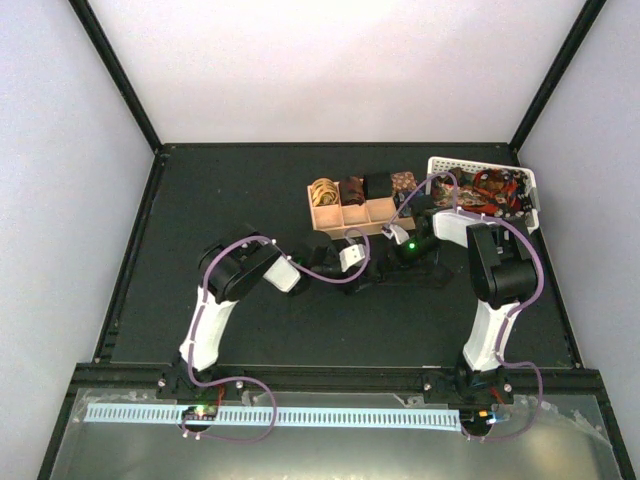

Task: Roll the ties
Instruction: Roll the tie at the center of the board.

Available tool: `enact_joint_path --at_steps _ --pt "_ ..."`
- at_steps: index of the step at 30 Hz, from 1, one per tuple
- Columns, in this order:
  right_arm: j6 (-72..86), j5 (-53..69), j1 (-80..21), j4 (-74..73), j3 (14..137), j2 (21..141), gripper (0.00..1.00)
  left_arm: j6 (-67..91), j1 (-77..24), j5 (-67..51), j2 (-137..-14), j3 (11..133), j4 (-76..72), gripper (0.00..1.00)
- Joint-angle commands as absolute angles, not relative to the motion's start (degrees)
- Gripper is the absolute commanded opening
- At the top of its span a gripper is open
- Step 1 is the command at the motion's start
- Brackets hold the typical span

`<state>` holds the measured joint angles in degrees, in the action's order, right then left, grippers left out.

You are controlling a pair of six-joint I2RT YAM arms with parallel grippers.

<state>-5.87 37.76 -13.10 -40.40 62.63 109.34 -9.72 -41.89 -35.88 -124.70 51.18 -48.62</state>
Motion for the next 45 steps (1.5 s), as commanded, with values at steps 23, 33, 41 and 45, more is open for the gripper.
enact_joint_path --at_steps 23,33,41,45 --pt "-5.4 42.5 -16.1 -42.0 69.1 111.3 0.29 -23.2 -43.0 -23.3 -115.0 51.3 -14.5 0.45" --pt "-4.1 50.6 -16.9 -42.3 65.7 105.9 0.46 -24.5 -43.2 -22.1 -116.5 52.8 -11.3 0.45" --pt "-1.9 46.7 -18.6 -40.5 66.0 110.5 0.36 -24.5 -43.2 -22.1 -116.6 52.8 -11.2 0.46" --pt "-2.4 44.5 -18.6 -40.4 66.0 111.1 0.17 -24.4 -43.2 -22.3 -116.8 53.3 -11.2 0.46"
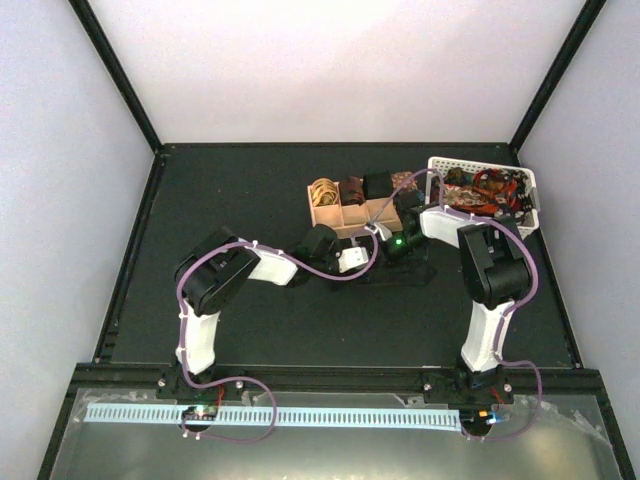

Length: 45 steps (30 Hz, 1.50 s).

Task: Roll the ties
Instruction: Roll the tie at the center of the board.

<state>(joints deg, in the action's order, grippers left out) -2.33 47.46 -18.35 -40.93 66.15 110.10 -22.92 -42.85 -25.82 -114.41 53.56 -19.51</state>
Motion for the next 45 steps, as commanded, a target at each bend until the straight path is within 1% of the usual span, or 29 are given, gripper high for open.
enact_joint_path --at_steps 1,4,7,8,10,14,17,24,31,38,45 --pt "-2.6 44.1 -18.6 -40.7 66.1 111.2 0.14 -24.5 -43.2 -22.4 -116.8 53.3 -11.1 0.46" --pt "-3.3 43.4 -18.5 -41.3 66.2 111.4 0.02 -24.6 -43.2 -22.4 -117.0 53.6 -10.9 0.46" --pt "-3.4 43.0 -18.1 -41.3 65.8 111.4 0.01 -24.5 -43.2 -22.4 -117.0 53.7 -10.8 0.49" --pt "-3.3 42.5 -17.8 -41.3 65.7 111.4 0.01 -24.4 -43.2 -22.3 -116.9 53.7 -11.0 0.52" --pt "-3.3 42.1 -17.2 -41.3 65.3 111.4 0.01 -23.7 -43.1 -22.0 -116.7 53.5 -11.6 0.61" --pt "-4.0 41.2 -15.8 -41.9 64.4 111.5 0.01 -21.8 -42.2 -23.4 -115.1 51.7 -16.5 0.76" --pt "-4.7 40.3 -14.6 -42.5 63.5 111.1 0.01 -20.2 -41.4 -26.1 -113.5 50.2 -20.8 0.81" --pt "-6.1 36.9 -12.5 -43.2 62.3 109.9 0.01 -17.6 -41.1 -30.2 -113.0 48.4 -29.5 0.84" --pt "-6.9 33.1 -12.4 -44.2 61.0 108.1 0.01 -14.4 -41.5 -35.6 -116.3 50.7 -35.1 0.85" --pt "-5.6 31.4 -12.5 -42.5 62.1 108.7 0.01 -13.8 -42.2 -37.6 -118.9 50.8 -41.7 0.85" --pt "-5.6 31.6 -13.0 -42.9 62.8 110.2 0.01 -10.8 -42.7 -37.5 -123.6 50.3 -53.3 0.89"
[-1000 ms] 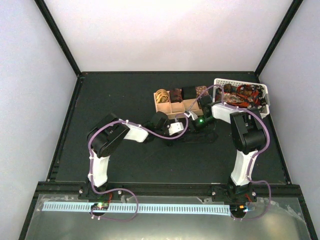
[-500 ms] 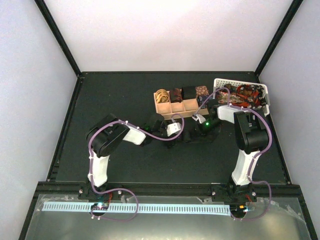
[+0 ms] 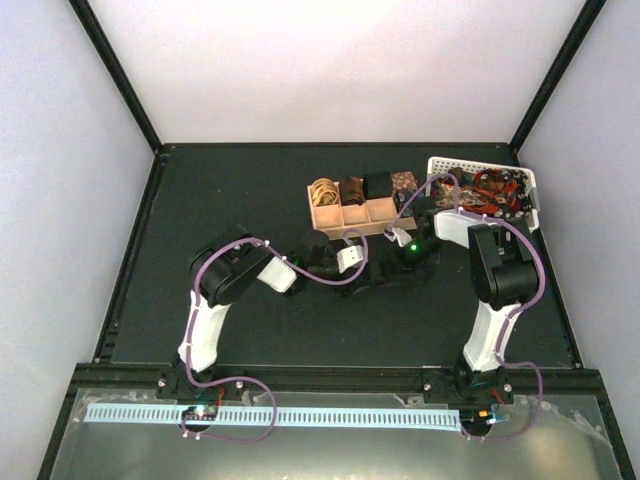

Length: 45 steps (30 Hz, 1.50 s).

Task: Roll the ties
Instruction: Roll the tie at the center of the board.

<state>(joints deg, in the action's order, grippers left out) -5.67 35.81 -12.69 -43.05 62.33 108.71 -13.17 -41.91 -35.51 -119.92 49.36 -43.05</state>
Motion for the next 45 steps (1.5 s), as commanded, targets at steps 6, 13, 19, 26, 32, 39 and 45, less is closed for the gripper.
enact_joint_path --at_steps 6,13,19,26,32,39,45 --pt "-5.6 32.2 -13.1 -42.8 63.0 111.3 0.01 -10.7 -43.9 -35.9 -127.4 53.7 -53.5 0.83" --pt "-4.6 34.7 -14.8 -42.0 63.4 112.9 0.01 -13.3 -44.1 -35.1 -126.4 54.9 -45.9 0.64" --pt "-4.7 37.8 -15.0 -42.4 65.6 112.4 0.07 -19.2 -44.0 -32.0 -119.2 52.3 -30.7 0.45" --pt "-7.9 39.4 -14.3 -46.6 69.1 108.3 0.31 -22.7 -43.8 -26.1 -115.4 51.8 -18.5 0.44" --pt "-7.9 42.5 -14.4 -47.6 67.7 104.8 0.43 -23.3 -43.8 -25.2 -116.3 53.1 -15.2 0.44" --pt "-4.0 45.3 -17.3 -43.7 66.6 106.3 0.44 -24.1 -43.9 -25.6 -116.5 53.6 -14.4 0.45" --pt "-3.8 42.4 -17.7 -41.9 65.8 108.8 0.41 -24.0 -43.8 -26.0 -117.0 54.0 -14.0 0.45"
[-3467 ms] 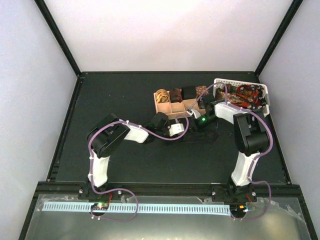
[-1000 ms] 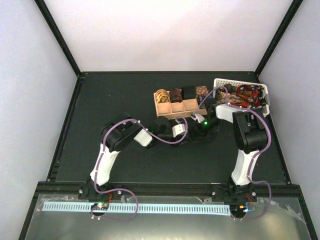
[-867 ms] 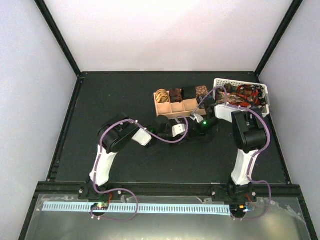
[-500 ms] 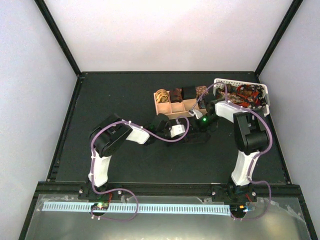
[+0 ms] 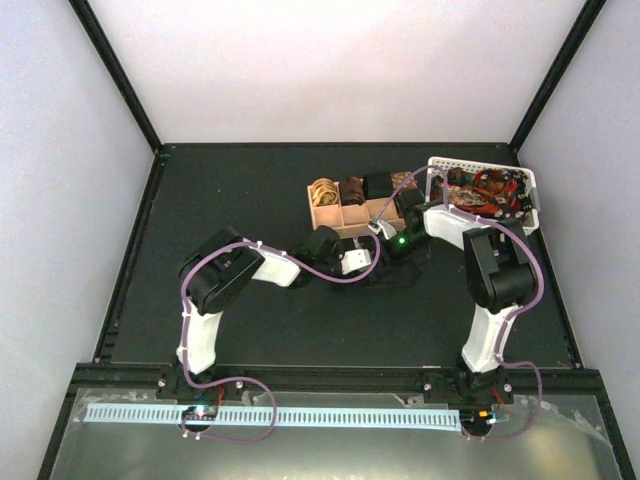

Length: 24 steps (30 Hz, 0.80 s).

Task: Roll the ties
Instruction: Roll the tie at the center of the board.

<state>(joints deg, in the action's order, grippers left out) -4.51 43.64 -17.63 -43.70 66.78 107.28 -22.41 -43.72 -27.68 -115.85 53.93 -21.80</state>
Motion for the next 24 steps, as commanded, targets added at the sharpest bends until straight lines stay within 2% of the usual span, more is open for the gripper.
enact_joint_path --at_steps 1,2,4,5,8,12,15,18,24 --pt "-4.0 42.0 -17.7 -42.1 65.7 108.8 0.40 -24.0 -43.8 -26.1 -117.1 54.1 -13.8 0.46" --pt "-4.5 41.9 -17.6 -42.5 65.6 108.8 0.35 -24.0 -43.9 -26.1 -117.2 54.3 -13.8 0.46" --pt "-5.2 41.4 -17.6 -42.7 65.3 108.5 0.10 -23.9 -43.9 -26.2 -117.4 54.4 -13.8 0.46" --pt "-5.3 40.9 -17.6 -42.4 65.0 108.2 0.03 -23.9 -43.8 -26.1 -117.3 54.4 -13.8 0.46" --pt "-5.8 39.5 -17.6 -42.6 64.6 107.9 0.01 -23.8 -43.8 -25.7 -117.3 54.5 -13.8 0.48" --pt "-6.7 37.2 -17.3 -43.0 64.1 108.6 0.01 -21.0 -42.9 -25.8 -117.1 54.5 -14.7 0.57" --pt "-6.9 34.8 -17.0 -42.4 63.0 108.8 0.01 -18.6 -42.3 -28.4 -116.3 53.7 -16.9 0.70" --pt "-6.9 32.6 -16.5 -42.0 62.3 108.3 0.01 -17.4 -42.3 -31.0 -114.6 50.8 -22.7 0.79" --pt "-6.8 29.8 -15.9 -40.8 61.0 106.7 0.01 -15.0 -42.3 -34.2 -113.7 48.4 -31.5 0.84"
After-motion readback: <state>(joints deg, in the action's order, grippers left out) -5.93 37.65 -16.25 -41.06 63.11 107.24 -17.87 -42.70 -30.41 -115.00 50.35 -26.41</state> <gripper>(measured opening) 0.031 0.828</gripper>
